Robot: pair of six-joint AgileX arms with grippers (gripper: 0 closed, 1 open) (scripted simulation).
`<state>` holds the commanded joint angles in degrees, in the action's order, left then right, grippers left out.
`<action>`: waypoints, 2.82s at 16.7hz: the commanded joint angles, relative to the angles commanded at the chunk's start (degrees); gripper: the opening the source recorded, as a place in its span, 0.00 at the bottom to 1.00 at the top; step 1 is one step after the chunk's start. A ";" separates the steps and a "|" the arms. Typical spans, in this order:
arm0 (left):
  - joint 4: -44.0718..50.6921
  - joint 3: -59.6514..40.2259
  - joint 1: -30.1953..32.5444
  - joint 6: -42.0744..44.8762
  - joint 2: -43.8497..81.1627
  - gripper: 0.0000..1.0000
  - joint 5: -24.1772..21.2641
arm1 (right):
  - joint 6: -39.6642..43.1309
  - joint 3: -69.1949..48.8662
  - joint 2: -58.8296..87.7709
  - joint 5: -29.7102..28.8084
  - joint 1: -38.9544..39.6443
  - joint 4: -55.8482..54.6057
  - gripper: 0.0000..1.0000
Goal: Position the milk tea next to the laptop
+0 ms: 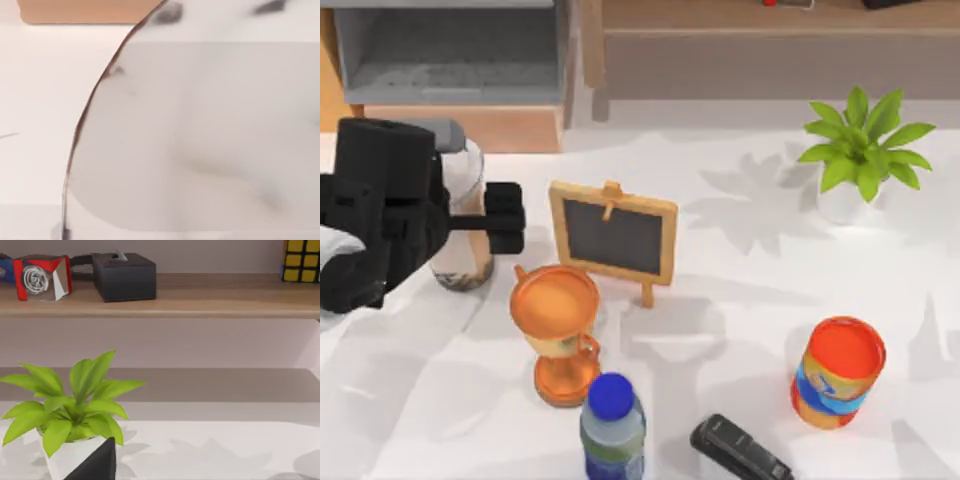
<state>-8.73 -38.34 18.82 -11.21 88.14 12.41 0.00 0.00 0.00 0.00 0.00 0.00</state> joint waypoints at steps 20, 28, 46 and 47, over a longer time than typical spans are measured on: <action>-0.07 -0.02 -0.01 0.00 0.09 0.00 -0.01 | 0.00 0.00 0.00 0.00 0.00 0.00 1.00; 0.59 -0.34 0.01 0.07 -0.34 0.00 0.01 | 0.00 0.00 0.00 0.00 0.00 0.00 1.00; 3.13 -3.47 -7.76 5.21 -9.89 0.00 -5.35 | 0.00 0.00 0.00 0.00 0.00 0.00 1.00; 3.80 -3.20 -9.08 6.05 -10.76 0.00 -6.33 | 0.00 0.00 0.00 0.00 0.00 0.00 1.00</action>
<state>-4.93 -41.54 9.74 -5.16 77.38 6.07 0.00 0.00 0.00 0.00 0.00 0.00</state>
